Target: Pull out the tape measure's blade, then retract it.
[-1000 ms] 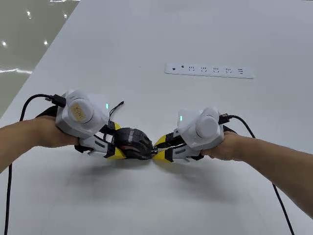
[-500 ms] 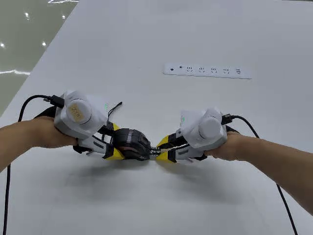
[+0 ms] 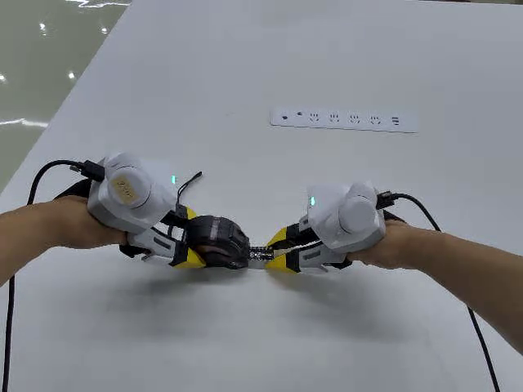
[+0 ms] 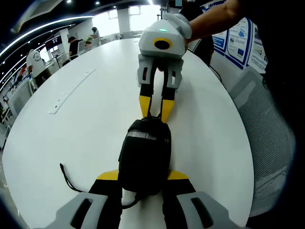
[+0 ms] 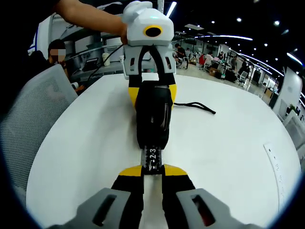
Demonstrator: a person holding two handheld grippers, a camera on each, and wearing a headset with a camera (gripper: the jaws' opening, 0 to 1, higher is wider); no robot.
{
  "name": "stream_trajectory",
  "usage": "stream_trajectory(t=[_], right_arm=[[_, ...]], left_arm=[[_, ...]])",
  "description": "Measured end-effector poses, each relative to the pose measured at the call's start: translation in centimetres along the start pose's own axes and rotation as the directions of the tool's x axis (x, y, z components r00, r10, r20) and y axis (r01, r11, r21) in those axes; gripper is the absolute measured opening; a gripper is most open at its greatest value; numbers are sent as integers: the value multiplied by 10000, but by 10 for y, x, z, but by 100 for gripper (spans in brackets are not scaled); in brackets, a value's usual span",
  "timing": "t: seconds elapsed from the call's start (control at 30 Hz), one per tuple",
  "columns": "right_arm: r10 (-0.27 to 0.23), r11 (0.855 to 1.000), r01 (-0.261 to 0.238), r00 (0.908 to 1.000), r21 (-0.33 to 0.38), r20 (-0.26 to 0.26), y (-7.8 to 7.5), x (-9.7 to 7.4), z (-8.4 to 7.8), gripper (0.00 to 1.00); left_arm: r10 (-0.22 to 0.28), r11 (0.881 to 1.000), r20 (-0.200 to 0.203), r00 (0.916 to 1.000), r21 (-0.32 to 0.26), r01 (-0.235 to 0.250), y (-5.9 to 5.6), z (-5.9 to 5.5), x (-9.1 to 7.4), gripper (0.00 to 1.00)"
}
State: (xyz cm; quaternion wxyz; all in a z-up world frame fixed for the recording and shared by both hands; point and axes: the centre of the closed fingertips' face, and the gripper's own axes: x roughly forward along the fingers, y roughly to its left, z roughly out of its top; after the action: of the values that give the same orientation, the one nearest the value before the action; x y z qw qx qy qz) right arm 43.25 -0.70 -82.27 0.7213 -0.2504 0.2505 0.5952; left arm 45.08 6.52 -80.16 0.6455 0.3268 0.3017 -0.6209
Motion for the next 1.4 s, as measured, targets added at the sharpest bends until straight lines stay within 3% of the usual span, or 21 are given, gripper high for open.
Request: stream_trajectory(t=[1.4], right_arm=[[-1,10000,2,9999,78,-117,2,-22,-18,12]], left_arm=[[-87,9999,-47,10000,53,87,0,1,0,29]])
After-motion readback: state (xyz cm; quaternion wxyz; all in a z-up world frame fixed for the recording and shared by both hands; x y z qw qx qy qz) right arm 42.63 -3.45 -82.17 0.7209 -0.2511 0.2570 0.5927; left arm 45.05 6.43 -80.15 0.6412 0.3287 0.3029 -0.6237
